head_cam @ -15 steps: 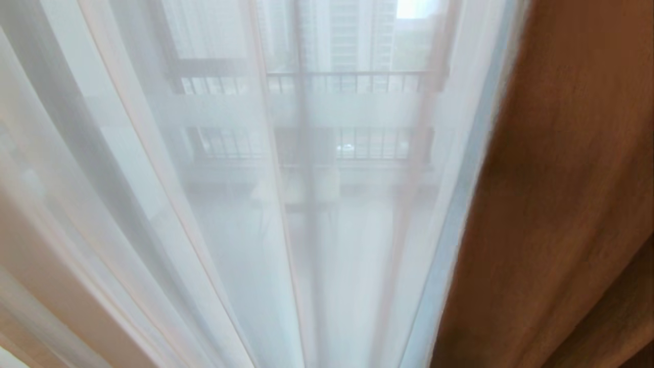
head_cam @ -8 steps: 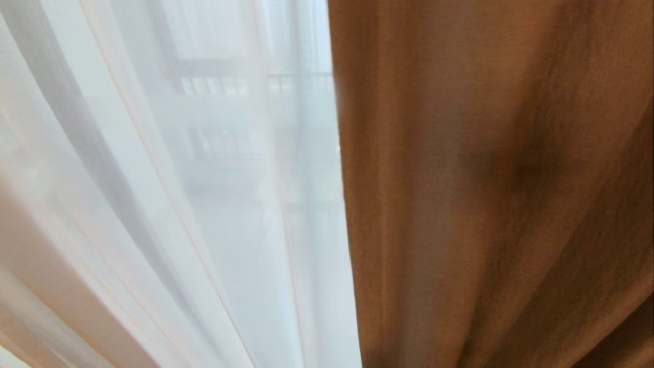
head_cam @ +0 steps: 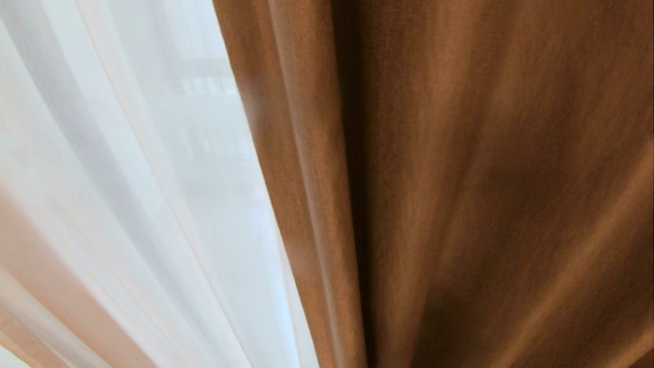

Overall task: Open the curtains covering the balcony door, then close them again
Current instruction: Close the outer curtains on both sides

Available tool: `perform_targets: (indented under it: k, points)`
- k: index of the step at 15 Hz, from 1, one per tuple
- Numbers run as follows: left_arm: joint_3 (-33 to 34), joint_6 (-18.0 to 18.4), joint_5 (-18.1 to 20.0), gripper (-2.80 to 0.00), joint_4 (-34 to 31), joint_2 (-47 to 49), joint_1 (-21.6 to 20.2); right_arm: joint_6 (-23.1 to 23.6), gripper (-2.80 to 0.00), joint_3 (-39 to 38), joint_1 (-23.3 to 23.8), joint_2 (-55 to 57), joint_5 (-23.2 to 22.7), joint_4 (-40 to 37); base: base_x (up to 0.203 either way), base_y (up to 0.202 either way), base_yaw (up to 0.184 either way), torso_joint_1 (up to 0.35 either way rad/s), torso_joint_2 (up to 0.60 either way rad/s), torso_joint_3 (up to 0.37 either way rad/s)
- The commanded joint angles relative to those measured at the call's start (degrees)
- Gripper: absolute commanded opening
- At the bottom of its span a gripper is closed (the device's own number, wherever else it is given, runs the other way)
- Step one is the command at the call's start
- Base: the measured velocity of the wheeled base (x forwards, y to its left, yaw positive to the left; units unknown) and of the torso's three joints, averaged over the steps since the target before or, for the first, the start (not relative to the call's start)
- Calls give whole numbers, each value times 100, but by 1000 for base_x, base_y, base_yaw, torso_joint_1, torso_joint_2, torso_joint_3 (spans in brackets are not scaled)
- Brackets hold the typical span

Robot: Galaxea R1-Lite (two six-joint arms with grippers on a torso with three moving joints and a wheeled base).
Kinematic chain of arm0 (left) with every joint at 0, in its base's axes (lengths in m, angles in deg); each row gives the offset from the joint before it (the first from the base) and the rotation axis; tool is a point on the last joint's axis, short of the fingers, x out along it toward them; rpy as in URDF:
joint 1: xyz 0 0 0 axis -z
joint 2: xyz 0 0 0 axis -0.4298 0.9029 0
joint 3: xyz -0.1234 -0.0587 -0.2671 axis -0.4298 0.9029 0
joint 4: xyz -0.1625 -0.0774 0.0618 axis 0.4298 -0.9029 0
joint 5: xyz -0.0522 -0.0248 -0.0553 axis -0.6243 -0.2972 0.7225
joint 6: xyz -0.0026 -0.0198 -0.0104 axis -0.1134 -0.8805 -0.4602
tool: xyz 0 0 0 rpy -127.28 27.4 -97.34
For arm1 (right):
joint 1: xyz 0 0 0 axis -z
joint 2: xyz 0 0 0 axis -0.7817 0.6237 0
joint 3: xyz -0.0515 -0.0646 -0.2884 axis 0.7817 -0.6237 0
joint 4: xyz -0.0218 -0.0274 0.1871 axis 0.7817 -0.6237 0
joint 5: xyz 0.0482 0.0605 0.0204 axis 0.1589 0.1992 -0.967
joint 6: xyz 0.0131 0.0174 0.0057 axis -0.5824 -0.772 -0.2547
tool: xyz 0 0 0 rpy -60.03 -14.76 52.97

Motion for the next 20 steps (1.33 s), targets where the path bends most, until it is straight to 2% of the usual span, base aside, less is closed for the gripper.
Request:
perform_targets:
  k: [1,8,12,17,20]
  points:
    - [0,-5,-1,-280,4,-2,-1,3,-280,-60,-3,-24,4,15,0,0,0,0,0,0]
    - [0,-5,-1,-280,-4,-2,-1,139,-280,-1177,10,-1194,59,90,0,0,0,0,0,0]
    - [0,-5,-1,-280,4,-2,-1,152,-280,-1834,230,-1863,106,84,0,0,0,0,0,0]
    - [0,-5,-1,-280,4,-2,-1,137,-280,-2484,1135,-2161,75,74,0,0,0,0,0,0]
    - [0,-5,-1,-280,4,-2,-1,101,-280,-2844,2108,-2075,43,78,0,0,0,0,0,0]
